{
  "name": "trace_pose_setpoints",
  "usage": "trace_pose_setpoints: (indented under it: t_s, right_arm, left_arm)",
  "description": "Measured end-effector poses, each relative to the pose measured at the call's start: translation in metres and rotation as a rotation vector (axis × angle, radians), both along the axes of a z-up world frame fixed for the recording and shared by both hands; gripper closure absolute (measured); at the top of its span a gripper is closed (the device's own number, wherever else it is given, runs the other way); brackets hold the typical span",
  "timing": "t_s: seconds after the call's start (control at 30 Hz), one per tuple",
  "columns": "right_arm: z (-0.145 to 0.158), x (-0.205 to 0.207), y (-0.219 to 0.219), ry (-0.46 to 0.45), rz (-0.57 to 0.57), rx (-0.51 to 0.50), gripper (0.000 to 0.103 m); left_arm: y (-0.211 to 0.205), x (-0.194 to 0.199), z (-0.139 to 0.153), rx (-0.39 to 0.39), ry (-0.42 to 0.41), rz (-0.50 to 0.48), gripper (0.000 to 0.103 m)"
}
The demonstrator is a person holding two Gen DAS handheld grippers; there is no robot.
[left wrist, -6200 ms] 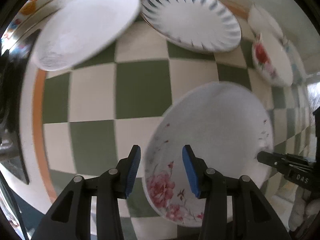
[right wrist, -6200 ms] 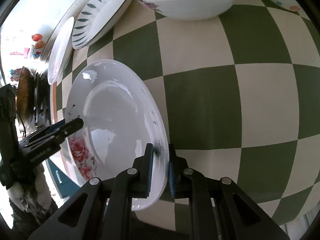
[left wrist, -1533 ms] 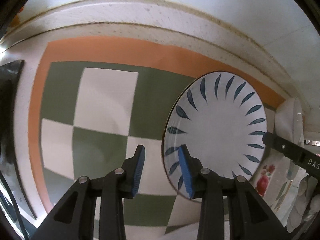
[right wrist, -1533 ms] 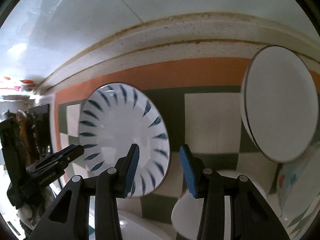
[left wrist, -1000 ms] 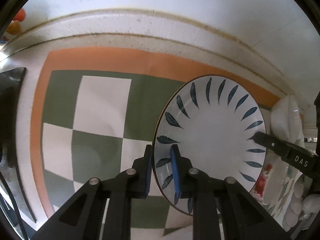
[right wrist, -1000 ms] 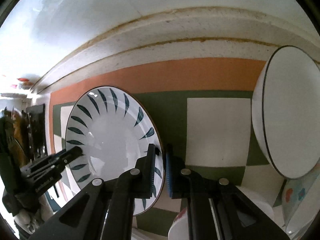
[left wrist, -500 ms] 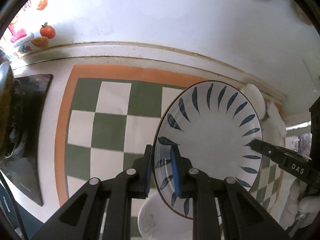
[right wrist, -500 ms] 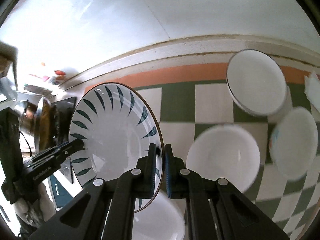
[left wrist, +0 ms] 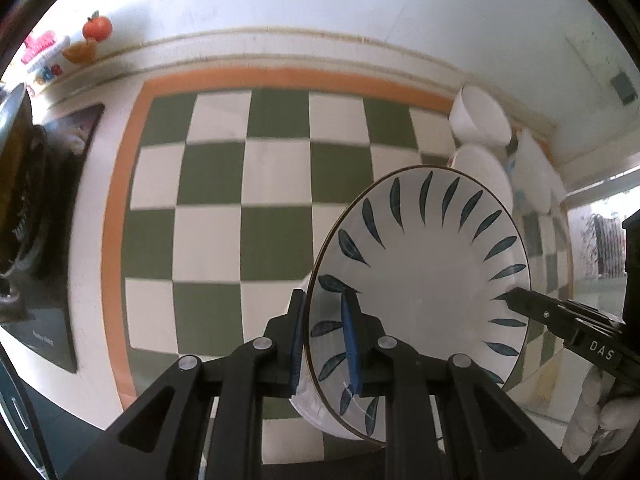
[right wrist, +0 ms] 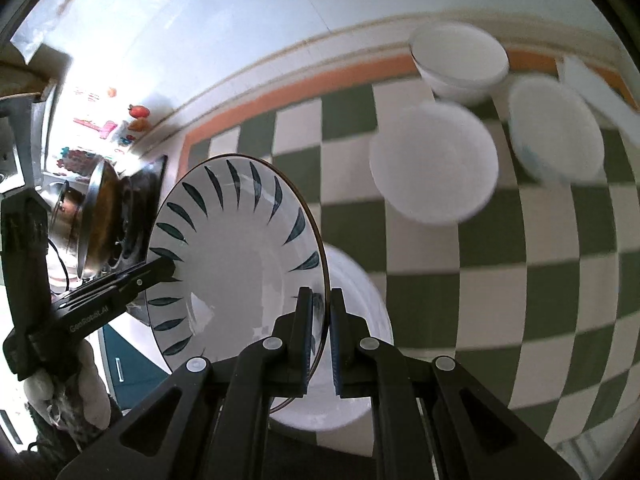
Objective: Organize plates and bowls
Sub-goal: 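Carry the blue-leaf plate onto the plate stack and lower it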
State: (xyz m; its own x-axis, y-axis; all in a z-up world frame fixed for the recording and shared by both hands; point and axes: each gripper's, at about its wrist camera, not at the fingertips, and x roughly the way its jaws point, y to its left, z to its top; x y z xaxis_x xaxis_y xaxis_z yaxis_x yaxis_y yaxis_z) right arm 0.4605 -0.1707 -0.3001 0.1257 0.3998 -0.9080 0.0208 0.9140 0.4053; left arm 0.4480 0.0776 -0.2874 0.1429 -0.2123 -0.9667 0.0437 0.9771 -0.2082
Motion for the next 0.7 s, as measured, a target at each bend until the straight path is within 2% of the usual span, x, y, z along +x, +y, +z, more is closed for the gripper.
trace_pose_setpoints:
  t_s: [0.3,0.43,0.7]
  right_arm:
    - [-0.058,-0.025,-0.001,0.069,-0.026,-0.022,0.094]
    - [-0.076,-0.029,0.000,0.088,-0.025,-0.023,0.094]
    - [-0.093,-0.030,0.003,0.104,-0.026,-0.030,0.094]
  left_arm:
    - [-0.008,-0.013,-0.052,0.035,0.071,-0.025,0.087]
    - [-0.009,-0.014,-0.064,0.043,0.093,-0.019,0.087]
    - [-0.010,-0.017,-0.076,0.056,0.101,-0.027,0.087]
